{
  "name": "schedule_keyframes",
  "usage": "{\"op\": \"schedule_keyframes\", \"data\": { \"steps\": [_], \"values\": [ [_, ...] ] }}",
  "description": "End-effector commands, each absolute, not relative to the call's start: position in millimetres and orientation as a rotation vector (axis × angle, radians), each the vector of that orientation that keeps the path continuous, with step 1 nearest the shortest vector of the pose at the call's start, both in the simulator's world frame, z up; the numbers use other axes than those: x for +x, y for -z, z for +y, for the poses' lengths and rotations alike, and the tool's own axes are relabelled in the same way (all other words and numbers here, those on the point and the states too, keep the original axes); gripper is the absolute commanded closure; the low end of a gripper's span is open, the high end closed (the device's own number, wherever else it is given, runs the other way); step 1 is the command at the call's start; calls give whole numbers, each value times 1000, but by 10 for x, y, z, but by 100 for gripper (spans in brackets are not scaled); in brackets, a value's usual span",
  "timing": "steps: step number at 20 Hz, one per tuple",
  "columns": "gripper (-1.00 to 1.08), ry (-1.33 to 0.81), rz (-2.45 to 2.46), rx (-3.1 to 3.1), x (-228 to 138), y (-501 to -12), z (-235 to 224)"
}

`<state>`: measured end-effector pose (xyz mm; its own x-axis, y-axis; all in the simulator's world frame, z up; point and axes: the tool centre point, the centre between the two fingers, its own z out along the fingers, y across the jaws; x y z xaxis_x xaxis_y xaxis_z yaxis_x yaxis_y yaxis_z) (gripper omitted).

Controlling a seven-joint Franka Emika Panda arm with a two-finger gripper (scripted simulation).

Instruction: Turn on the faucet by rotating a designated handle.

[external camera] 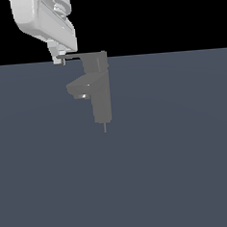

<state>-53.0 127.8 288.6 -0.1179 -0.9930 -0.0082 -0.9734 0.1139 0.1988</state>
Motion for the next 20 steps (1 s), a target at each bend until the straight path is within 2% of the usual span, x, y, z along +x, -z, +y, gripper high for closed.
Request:
{"op": "schedule_keyframes", "data": {
  "steps": [1,12,20],
  "values": [
    [108,230,-2251,1993,-595,-2923,1207],
    [108,237,-2236,2005,-817,-2938,1137],
    [108,234,-2240,2002,-878,-2949,706]
  ]
}}
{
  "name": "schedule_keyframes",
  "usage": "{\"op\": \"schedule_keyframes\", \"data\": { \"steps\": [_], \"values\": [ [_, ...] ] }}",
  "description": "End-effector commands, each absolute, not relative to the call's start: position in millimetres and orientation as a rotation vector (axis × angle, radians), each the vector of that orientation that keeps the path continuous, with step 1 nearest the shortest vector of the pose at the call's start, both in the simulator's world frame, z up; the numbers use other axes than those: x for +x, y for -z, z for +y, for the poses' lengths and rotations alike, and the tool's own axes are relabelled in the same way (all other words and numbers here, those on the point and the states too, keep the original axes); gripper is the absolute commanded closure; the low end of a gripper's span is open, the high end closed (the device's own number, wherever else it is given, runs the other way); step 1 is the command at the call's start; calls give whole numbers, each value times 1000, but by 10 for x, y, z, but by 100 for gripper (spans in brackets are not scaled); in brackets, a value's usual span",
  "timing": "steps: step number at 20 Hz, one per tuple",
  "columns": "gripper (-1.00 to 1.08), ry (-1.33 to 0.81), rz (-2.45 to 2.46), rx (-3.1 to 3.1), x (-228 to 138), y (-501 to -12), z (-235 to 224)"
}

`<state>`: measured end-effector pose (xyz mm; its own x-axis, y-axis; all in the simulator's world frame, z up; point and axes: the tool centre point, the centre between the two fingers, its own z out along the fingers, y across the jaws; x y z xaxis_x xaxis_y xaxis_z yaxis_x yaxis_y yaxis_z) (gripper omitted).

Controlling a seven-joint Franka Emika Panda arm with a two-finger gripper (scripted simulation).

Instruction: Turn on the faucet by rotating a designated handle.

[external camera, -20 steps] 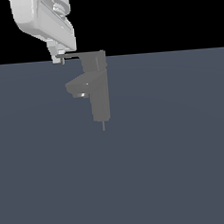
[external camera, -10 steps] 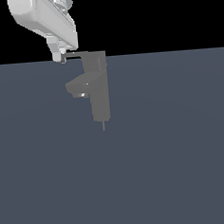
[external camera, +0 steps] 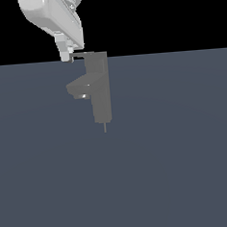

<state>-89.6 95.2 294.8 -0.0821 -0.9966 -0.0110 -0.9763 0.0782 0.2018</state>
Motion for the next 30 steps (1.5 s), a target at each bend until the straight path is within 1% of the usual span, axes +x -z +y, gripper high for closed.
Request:
{"op": "schedule_keyframes", "data": {
  "steps": [1,11,12,13,30],
  "values": [
    [108,234,-2242,2001,-886,-2952,647],
    [108,230,-2249,1996,-970,-2970,46],
    [108,230,-2249,1996,-970,-2970,46],
    [108,235,-2216,2027,-972,-2952,256],
    [108,231,-2239,2005,-523,-2857,-493]
  ]
}}
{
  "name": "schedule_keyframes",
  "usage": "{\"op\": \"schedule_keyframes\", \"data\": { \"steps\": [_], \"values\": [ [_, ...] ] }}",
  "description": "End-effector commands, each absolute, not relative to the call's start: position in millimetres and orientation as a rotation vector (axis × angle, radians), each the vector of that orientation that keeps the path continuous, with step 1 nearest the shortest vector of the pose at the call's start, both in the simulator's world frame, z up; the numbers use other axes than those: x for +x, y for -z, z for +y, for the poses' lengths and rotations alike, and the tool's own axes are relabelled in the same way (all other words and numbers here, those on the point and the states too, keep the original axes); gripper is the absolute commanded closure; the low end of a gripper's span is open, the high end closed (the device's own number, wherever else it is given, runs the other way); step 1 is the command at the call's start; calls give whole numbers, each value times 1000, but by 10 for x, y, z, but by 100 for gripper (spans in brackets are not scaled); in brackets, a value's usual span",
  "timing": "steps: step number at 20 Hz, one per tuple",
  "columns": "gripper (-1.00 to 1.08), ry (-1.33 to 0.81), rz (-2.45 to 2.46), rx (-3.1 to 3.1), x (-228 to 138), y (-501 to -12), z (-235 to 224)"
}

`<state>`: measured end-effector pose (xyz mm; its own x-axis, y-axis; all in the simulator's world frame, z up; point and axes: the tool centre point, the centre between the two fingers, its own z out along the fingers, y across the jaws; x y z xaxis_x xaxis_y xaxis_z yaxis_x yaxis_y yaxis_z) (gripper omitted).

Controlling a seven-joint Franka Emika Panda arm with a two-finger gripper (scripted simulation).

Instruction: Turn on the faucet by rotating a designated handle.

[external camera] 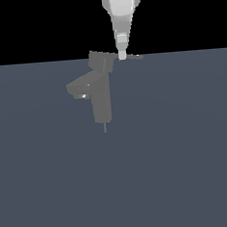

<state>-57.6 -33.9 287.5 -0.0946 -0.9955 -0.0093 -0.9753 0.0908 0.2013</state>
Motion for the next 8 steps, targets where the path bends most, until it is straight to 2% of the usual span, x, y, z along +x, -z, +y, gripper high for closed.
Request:
{"op": "schedule_keyframes", "data": {
  "steps": [1,8],
  "values": [
    [108,231,-2241,2004,-498,-2852,-534],
    [108,229,-2248,1997,-354,-2823,-778]
  ]
}}
